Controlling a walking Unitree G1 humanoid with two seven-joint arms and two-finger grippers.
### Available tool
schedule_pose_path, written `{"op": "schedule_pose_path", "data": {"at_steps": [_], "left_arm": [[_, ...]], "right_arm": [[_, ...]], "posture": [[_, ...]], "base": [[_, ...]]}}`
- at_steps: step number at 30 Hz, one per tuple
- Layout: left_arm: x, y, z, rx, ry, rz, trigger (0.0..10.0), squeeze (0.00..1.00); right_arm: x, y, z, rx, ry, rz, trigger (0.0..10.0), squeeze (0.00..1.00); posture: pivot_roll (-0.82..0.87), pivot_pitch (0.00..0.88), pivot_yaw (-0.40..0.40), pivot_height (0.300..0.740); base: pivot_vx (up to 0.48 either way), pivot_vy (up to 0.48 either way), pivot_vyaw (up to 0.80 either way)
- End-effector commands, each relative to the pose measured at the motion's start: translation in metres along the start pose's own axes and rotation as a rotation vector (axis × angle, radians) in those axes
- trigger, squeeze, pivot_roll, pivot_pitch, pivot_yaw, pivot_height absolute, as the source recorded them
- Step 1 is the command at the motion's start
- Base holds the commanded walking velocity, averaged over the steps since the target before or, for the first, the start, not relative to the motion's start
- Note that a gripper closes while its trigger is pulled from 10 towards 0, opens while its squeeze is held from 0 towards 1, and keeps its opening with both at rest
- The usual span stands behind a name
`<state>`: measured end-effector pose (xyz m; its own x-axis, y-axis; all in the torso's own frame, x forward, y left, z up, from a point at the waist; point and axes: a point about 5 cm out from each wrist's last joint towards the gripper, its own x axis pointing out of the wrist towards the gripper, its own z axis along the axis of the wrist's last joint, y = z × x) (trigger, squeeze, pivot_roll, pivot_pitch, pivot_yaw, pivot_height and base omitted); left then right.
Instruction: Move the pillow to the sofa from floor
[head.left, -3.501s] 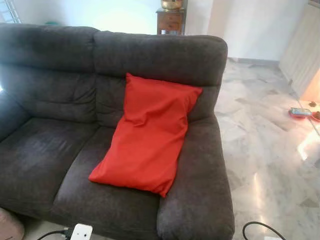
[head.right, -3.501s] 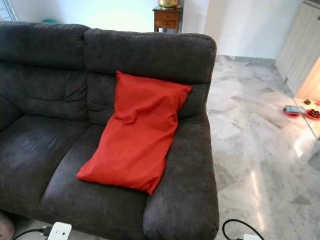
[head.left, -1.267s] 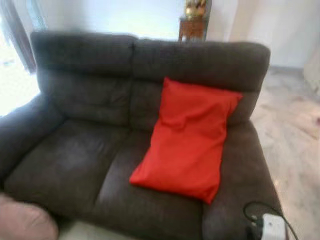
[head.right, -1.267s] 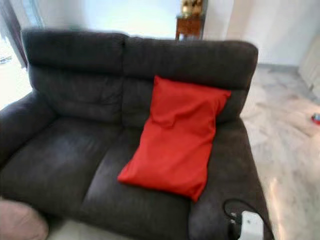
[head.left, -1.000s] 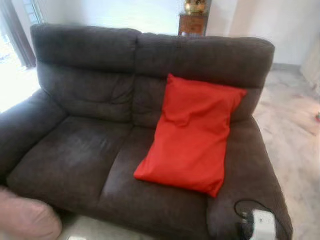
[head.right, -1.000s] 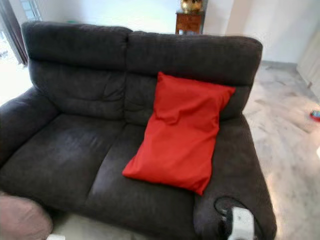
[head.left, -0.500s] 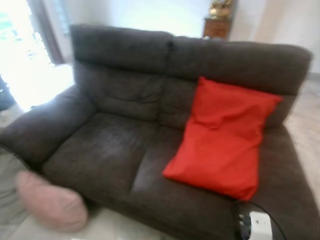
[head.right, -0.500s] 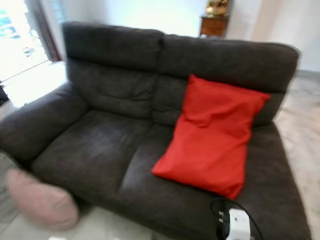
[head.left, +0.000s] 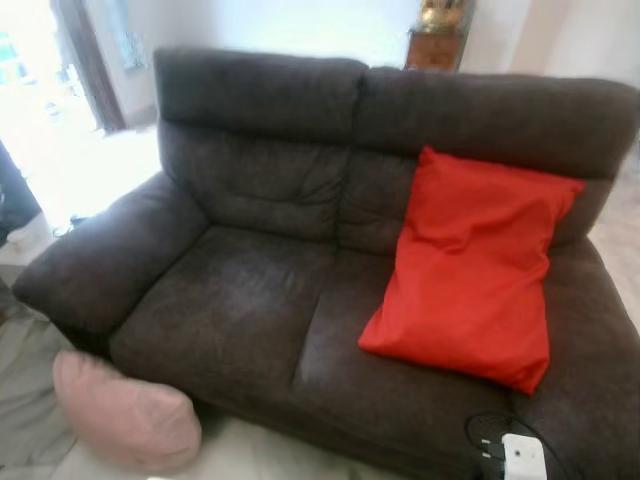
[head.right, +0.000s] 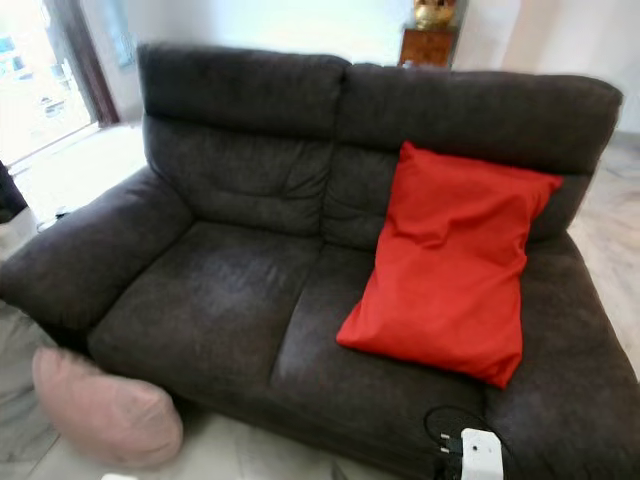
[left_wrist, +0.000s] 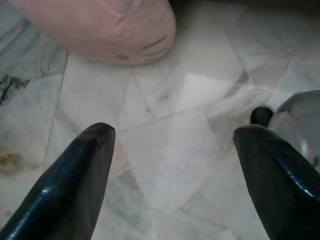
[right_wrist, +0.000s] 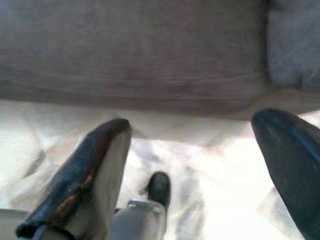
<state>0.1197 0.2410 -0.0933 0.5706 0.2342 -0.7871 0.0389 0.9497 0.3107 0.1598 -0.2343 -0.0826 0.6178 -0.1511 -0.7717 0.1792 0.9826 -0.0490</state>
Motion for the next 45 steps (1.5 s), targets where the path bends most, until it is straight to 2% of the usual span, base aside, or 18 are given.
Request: {"op": "schedule_pose_path", "data": {"at_steps": [1, 5, 6, 8, 12, 15, 16, 23, 32, 45], "left_arm": [[0.003, -0.005, 0.009, 0.028, -0.021, -0.035, 10.0, 0.0], [0.006, -0.003, 0.017, -0.02, -0.032, -0.047, 10.0, 0.0], [0.008, 0.0, 0.023, -0.095, -0.035, -0.036, 10.0, 0.0], [0.011, 0.003, 0.031, -0.167, -0.043, -0.026, 10.0, 0.0], [0.012, 0.004, 0.037, -0.221, -0.049, -0.016, 10.0, 0.0], [0.012, 0.004, 0.038, -0.221, -0.047, -0.017, 10.0, 0.0], [0.012, 0.002, 0.037, -0.219, -0.045, -0.021, 10.0, 0.0], [0.011, 0.0, 0.034, -0.212, -0.044, -0.029, 10.0, 0.0], [0.011, -0.003, 0.036, -0.216, -0.054, -0.032, 10.0, 0.0], [0.011, -0.004, 0.037, -0.202, -0.053, -0.043, 10.0, 0.0]], "right_arm": [[0.0, -0.003, 0.001, -0.021, 0.022, 0.009, 10.0, 0.0], [0.001, 0.001, -0.001, -0.059, 0.037, 0.04, 10.0, 0.0], [0.001, 0.002, -0.001, -0.063, 0.042, 0.043, 10.0, 0.0], [0.0, 0.006, -0.006, -0.144, 0.079, 0.059, 10.0, 0.0], [-0.003, 0.006, -0.017, -0.191, 0.126, 0.078, 10.0, 0.0], [-0.005, 0.002, -0.024, -0.18, 0.152, 0.063, 10.0, 0.0], [-0.008, -0.002, -0.034, -0.179, 0.189, 0.064, 10.0, 0.0], [-0.013, -0.006, -0.046, -0.171, 0.225, 0.053, 10.0, 0.0], [-0.01, 0.003, -0.038, -0.163, 0.201, 0.075, 10.0, 0.0], [-0.008, 0.004, -0.034, -0.14, 0.187, 0.077, 10.0, 0.0]], "posture": [[0.1, 0.027, -0.021, 0.74], [0.1, 0.024, -0.018, 0.74], [0.09, 0.024, -0.014, 0.74], [0.09, 0.021, -0.013, 0.74], [0.08, 0.013, -0.007, 0.74], [0.08, 0.01, -0.004, 0.74], [0.07, 0.003, 0.001, 0.74], [0.07, 0.0, 0.007, 0.74], [0.08, 0.005, 0.003, 0.74], [0.07, 0.033, 0.005, 0.74]], "base": [[0.0, 0.319, 0.0], [0.0, 0.326, 0.0], [0.0, 0.322, 0.0], [0.0, 0.326, 0.0], [0.0, 0.323, 0.0], [0.0, 0.322, 0.0], [0.0, 0.326, 0.0], [0.0, 0.325, 0.0], [0.0, 0.324, 0.0], [0.0, 0.324, 0.0]]}}
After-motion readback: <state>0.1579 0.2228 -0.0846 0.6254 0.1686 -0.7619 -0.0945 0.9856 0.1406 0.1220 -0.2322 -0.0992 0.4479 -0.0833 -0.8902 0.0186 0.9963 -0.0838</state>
